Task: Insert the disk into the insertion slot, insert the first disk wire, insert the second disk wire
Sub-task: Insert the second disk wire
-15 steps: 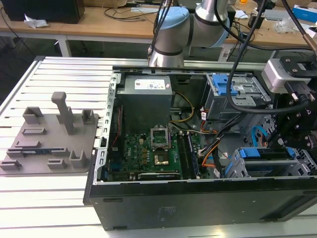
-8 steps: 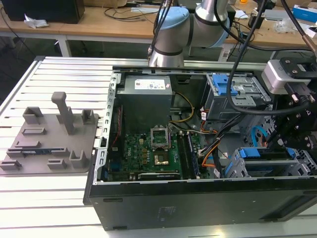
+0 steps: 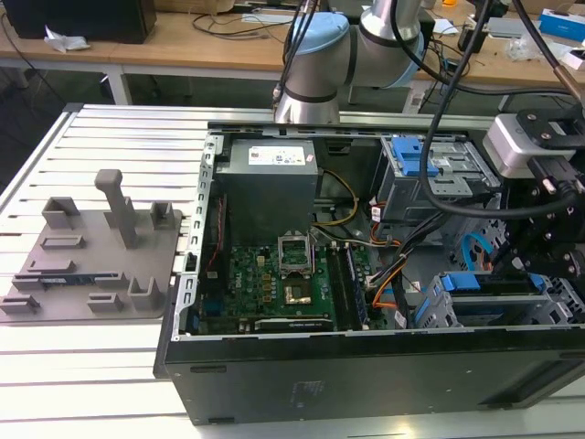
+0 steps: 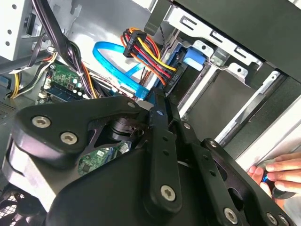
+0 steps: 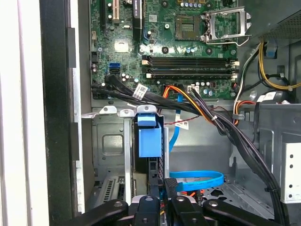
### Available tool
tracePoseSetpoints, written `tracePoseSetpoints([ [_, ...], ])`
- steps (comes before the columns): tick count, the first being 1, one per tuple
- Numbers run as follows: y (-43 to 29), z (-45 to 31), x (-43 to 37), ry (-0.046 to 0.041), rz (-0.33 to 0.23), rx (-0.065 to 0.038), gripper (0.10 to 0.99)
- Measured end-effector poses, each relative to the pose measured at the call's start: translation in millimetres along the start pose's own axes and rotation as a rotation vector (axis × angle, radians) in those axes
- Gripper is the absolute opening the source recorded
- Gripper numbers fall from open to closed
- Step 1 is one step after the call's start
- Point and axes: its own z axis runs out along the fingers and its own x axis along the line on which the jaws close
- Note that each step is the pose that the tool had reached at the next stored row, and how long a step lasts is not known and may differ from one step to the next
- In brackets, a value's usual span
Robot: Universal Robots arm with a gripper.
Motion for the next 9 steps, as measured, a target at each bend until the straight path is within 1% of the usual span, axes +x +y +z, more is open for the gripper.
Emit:
tracePoseSetpoints([
  [9,-1.5,1.5,0.9,0.0001,0.001,0.0,0.161],
])
